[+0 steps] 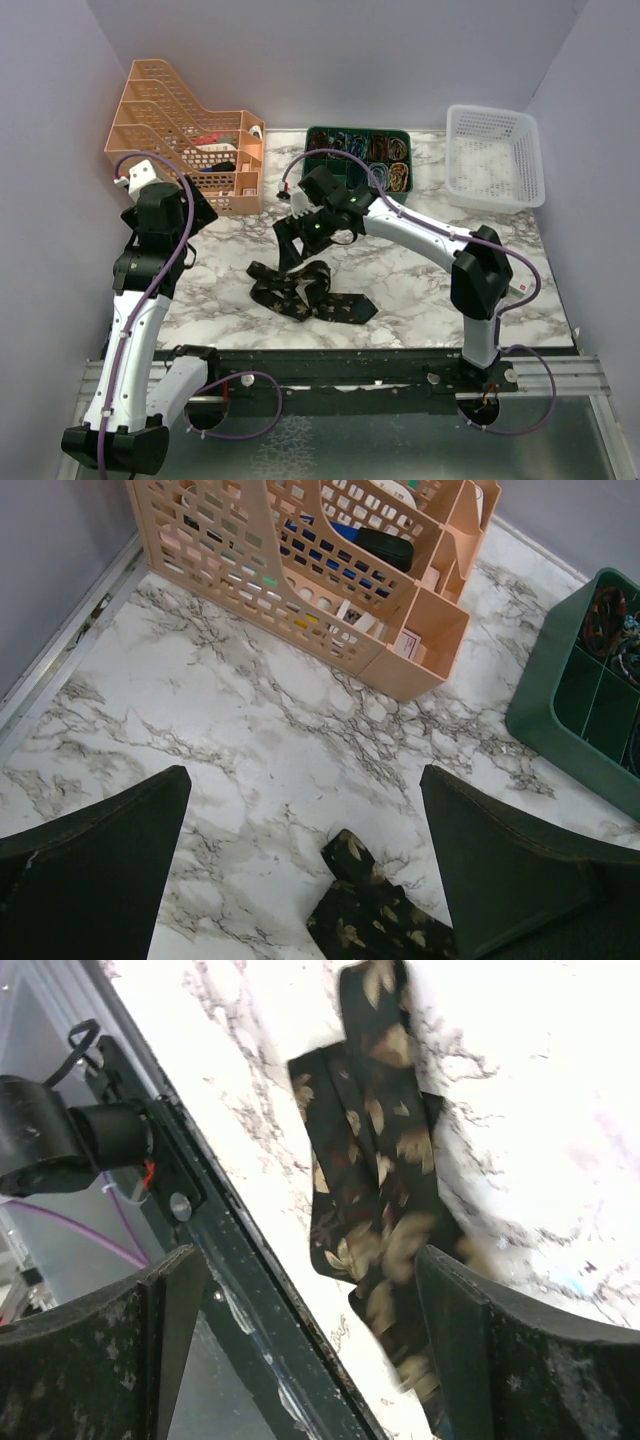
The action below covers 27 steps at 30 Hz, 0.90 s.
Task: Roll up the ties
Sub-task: Place the tie at the center of the board.
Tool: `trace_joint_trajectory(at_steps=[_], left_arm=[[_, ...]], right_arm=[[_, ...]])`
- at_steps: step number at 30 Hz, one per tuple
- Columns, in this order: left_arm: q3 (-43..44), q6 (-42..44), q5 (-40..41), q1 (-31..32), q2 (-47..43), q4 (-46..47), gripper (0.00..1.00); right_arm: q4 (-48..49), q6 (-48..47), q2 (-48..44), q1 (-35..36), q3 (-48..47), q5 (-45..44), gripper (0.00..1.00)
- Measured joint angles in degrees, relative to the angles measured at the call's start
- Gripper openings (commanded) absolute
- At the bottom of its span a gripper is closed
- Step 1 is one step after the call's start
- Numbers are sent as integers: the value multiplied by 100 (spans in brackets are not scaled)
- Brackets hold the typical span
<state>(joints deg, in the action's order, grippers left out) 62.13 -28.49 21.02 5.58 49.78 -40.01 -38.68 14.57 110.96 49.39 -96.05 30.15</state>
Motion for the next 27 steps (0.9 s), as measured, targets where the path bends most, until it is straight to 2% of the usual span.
trace_joint_trajectory(at_steps=[4,10,15,20,27], left_arm=[[-101,20,-107,0,-2,20,99],[-319,66,-435,0,0,81,99],[-363,114,-695,0,2,221,99],[-415,138,-901,0,4,339,99],[-505,151,-1117,0,7,407,99]], right_arm=[[164,205,-544,0,603,-885,94],[170,916,-2575,-63,2277,-2522,84],[247,1862,-4011,-111,3950,-3091,77],[146,2636,-3947,-109,5101,-3136,70],[295,2892,-3156,-107,5023,-3235,66]])
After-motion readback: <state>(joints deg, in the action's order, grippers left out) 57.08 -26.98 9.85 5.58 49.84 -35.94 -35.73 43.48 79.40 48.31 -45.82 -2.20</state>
